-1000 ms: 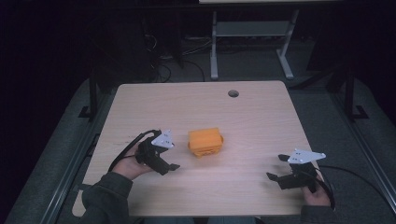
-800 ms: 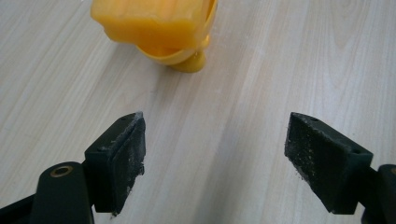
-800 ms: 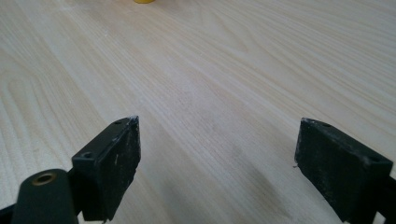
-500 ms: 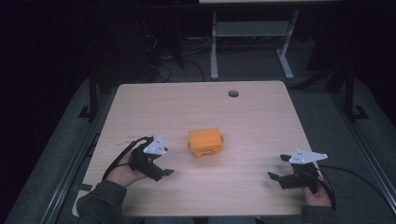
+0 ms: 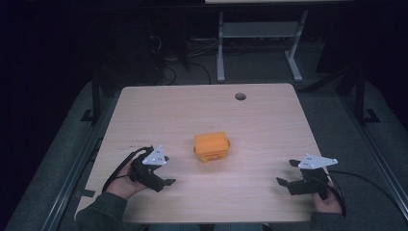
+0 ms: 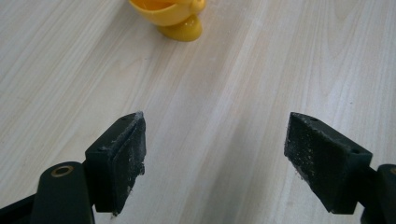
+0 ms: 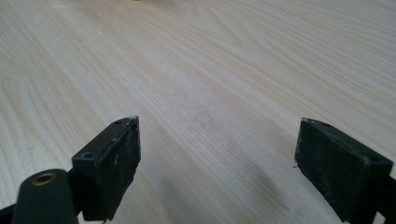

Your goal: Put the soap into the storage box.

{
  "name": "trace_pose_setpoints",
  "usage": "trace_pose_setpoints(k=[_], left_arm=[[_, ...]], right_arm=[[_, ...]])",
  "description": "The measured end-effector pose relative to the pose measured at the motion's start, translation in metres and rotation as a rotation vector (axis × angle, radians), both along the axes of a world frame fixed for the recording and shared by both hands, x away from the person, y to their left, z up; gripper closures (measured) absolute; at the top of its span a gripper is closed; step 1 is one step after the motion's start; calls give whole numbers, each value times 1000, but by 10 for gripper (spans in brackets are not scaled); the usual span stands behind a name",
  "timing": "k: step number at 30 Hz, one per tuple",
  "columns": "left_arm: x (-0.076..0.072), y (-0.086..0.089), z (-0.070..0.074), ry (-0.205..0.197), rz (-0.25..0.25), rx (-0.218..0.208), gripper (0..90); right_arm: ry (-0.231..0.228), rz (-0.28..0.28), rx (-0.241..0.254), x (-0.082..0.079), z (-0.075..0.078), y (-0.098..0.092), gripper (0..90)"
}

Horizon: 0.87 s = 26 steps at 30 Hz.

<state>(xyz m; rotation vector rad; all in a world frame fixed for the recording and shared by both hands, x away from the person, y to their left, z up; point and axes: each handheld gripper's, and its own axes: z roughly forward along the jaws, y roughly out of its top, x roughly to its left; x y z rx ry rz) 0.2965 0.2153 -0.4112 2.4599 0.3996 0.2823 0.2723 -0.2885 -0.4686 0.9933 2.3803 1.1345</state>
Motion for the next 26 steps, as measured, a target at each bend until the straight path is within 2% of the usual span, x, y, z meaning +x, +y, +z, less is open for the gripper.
trace_pose_setpoints(k=[10, 13, 14, 16, 18, 20, 21, 26], left_arm=[[-9, 12, -8, 0, 38, -27, 202], [-13, 18, -10, 10, 57, -49, 196], [-17, 22, -13, 11, 75, -75, 192], [-22, 25, -17, 21, 97, -92, 185], [-26, 28, -20, 23, 103, -69, 172], [-27, 29, -22, 24, 110, -69, 169], [-31, 31, -23, 4, 116, -48, 161], [-32, 33, -21, -27, 124, -77, 157]], right_arm=[[-2, 2, -2, 0, 0, 0, 137], [1, 1, 0, 0, -1, 0, 137], [0, 3, -1, 0, -1, 0, 137], [1, 5, 0, 0, -1, 1, 137], [2, 8, 1, 0, -1, 1, 137], [3, 14, -1, 0, -1, 2, 137], [1, 18, -2, 0, -1, 3, 137], [-2, 29, -2, 0, -1, 4, 137]])
